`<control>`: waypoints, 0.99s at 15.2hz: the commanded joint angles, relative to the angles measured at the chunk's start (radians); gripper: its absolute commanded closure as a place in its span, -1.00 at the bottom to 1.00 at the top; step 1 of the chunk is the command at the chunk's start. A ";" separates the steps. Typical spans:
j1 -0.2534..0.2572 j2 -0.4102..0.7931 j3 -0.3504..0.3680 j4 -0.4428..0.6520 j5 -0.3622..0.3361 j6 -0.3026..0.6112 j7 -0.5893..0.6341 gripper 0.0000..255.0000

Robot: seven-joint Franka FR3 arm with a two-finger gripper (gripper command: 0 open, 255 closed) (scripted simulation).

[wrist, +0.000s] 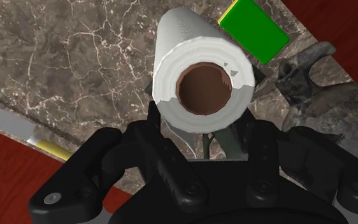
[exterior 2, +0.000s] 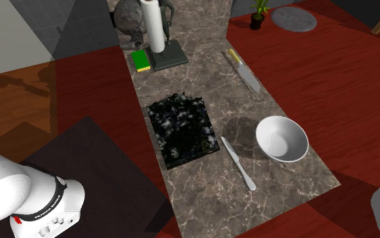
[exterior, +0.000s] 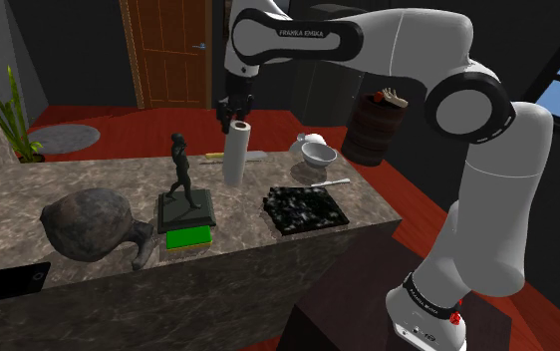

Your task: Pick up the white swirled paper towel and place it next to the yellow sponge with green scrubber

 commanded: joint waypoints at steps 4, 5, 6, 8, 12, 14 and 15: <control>0.001 -0.005 0.000 -0.075 0.001 0.070 -0.005 1.00; 0.001 -0.004 0.000 -0.087 0.002 0.083 -0.006 1.00; 0.001 -0.003 0.001 -0.099 0.002 0.096 -0.006 1.00; 0.002 0.000 0.001 -0.121 0.003 0.122 -0.008 1.00; 0.002 0.009 0.002 -0.163 0.005 0.172 -0.011 1.00; 0.002 0.014 0.002 -0.182 0.006 0.196 -0.013 1.00; 0.002 0.017 0.002 -0.191 0.007 0.208 -0.014 1.00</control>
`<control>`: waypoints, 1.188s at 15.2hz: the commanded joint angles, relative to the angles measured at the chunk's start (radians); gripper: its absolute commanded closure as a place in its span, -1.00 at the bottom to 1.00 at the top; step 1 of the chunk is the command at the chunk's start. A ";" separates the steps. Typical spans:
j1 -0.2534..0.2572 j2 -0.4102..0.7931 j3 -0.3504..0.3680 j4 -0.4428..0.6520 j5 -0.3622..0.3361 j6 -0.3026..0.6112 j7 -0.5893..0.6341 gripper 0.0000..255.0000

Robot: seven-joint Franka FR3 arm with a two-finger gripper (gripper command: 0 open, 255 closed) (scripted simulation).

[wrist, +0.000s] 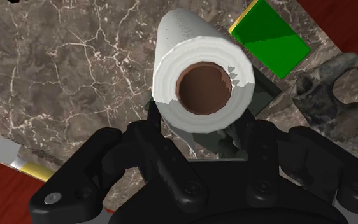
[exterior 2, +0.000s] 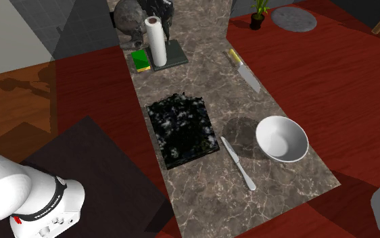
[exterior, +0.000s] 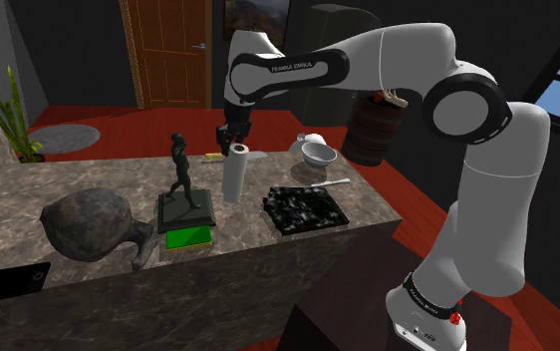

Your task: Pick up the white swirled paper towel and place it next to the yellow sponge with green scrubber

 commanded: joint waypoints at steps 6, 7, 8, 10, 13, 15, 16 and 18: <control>0.000 0.026 0.002 -0.060 0.006 0.087 -0.006 1.00; 0.000 0.031 0.003 -0.068 0.006 0.098 -0.007 1.00; 0.000 0.035 0.003 -0.075 0.007 0.110 -0.008 1.00; 0.000 0.045 0.004 -0.088 0.009 0.133 -0.010 1.00; -0.001 0.061 0.005 -0.105 0.012 0.166 -0.013 1.00; -0.001 0.072 0.006 -0.116 0.014 0.188 -0.015 1.00; -0.001 0.077 0.006 -0.121 0.015 0.198 -0.016 1.00; -0.001 0.077 0.006 -0.120 0.015 0.197 -0.016 1.00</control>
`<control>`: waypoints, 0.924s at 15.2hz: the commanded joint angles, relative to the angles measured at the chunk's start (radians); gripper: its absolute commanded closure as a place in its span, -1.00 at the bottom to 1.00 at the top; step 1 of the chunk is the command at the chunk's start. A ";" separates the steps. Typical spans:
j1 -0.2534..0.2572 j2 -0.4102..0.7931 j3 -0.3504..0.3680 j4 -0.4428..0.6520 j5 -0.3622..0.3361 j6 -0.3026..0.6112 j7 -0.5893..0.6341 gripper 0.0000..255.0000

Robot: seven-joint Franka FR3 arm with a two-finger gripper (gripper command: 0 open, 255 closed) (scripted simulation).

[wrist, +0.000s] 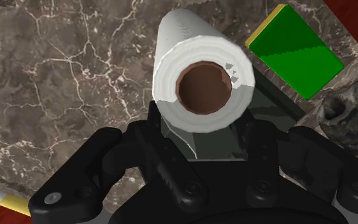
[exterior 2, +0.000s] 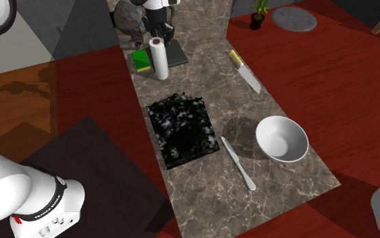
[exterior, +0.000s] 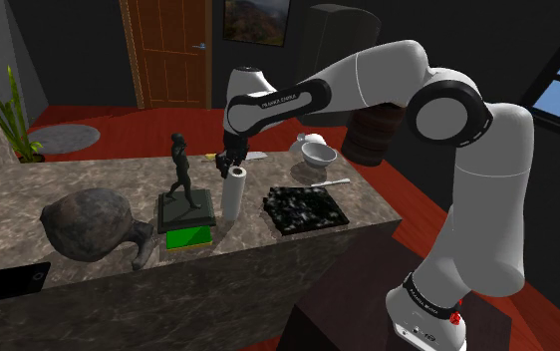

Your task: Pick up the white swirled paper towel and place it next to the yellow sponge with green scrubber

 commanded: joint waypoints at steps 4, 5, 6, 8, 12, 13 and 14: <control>0.000 0.001 0.000 -0.002 0.000 0.003 0.000 1.00; 0.000 0.001 0.000 -0.002 0.000 0.003 0.000 1.00; 0.000 0.001 0.000 -0.002 0.000 0.003 0.000 1.00; 0.000 0.001 0.000 -0.002 0.000 0.003 0.000 -1.00; 0.000 0.001 0.000 -0.002 0.000 0.003 0.000 -1.00; 0.000 -0.016 -0.001 0.007 -0.002 -0.022 0.001 -1.00; 0.000 -0.033 -0.003 0.016 -0.005 -0.048 0.003 -1.00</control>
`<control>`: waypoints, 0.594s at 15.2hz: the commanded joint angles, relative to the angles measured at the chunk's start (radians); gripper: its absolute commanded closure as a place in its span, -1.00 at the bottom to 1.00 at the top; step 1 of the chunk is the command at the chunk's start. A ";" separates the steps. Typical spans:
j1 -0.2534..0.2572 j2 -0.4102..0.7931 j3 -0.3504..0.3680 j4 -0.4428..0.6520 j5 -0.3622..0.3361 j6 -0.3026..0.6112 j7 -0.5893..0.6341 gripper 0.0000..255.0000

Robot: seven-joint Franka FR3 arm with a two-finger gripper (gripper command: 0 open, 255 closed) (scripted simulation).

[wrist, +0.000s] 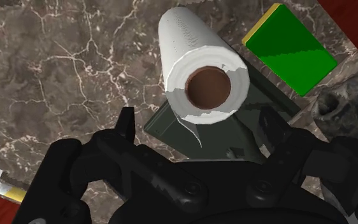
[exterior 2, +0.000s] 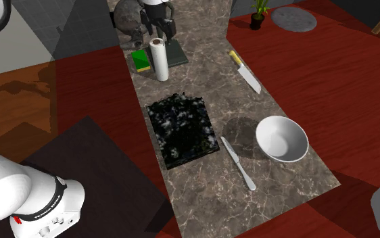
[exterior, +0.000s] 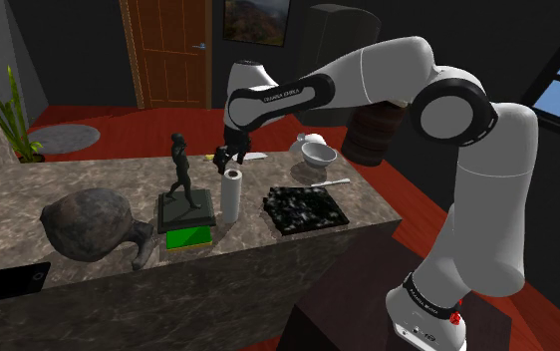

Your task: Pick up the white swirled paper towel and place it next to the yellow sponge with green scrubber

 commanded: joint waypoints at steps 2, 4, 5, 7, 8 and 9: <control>-0.001 -0.039 -0.003 0.027 -0.006 -0.066 0.003 -1.00; -0.001 -0.039 -0.003 0.027 -0.006 -0.066 0.003 -1.00; -0.001 -0.039 -0.003 0.027 -0.006 -0.066 0.003 -1.00; -0.001 -0.039 -0.003 0.027 -0.006 -0.066 0.003 -1.00; -0.001 -0.039 -0.003 0.027 -0.006 -0.066 0.003 -1.00; -0.001 -0.039 -0.003 0.027 -0.006 -0.066 0.003 -1.00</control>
